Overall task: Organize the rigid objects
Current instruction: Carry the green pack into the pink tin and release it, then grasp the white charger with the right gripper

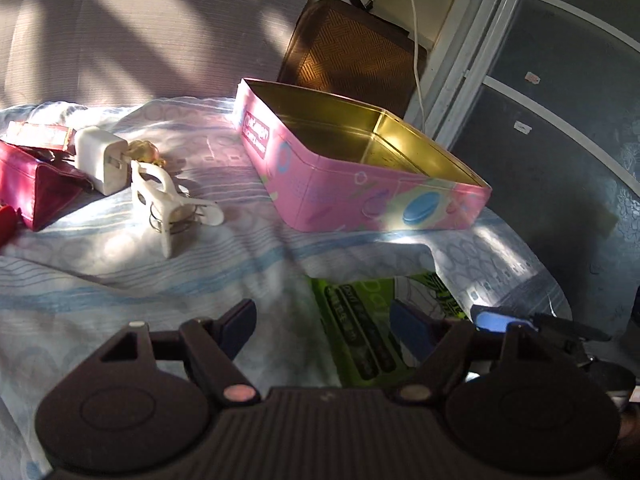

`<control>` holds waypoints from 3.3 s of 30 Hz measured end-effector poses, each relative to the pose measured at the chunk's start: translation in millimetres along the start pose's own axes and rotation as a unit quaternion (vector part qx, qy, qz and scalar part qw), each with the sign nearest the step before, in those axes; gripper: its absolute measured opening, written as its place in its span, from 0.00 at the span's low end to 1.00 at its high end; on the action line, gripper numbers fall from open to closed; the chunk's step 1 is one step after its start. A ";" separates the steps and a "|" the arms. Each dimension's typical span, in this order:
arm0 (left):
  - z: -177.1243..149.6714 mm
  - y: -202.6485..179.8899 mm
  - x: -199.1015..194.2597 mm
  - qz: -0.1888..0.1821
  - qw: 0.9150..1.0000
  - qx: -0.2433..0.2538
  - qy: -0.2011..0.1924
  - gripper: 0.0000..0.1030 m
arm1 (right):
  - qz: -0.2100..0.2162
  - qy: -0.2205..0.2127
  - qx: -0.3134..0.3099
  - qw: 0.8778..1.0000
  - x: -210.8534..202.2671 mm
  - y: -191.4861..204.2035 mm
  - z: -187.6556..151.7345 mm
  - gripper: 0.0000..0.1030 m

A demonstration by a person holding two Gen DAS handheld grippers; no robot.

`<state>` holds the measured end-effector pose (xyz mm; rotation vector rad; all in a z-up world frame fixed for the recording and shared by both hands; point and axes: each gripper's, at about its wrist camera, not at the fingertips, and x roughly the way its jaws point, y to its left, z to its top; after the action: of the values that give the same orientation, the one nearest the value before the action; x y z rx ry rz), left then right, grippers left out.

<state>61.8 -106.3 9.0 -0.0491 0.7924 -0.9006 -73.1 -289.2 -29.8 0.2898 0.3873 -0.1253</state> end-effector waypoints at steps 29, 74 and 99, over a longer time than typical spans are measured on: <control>158.1 -115.7 169.0 -0.009 0.997 0.077 -0.031 0.51 | -0.131 -0.075 -0.065 0.986 71.4 -96.5 123.6 0.54; -13.3 138.4 -89.0 0.212 0.947 -0.131 -0.205 0.60 | 0.151 0.037 -0.062 0.986 165.4 124.1 137.2 0.30; -3.1 59.9 -17.1 -0.015 0.989 -0.149 -0.013 0.58 | 0.067 0.018 -0.180 0.981 75.0 83.3 28.9 0.66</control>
<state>94.5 -54.9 -4.3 -0.3358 0.8987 -0.8027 20.6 -223.5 -12.2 -0.0389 0.4171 0.0834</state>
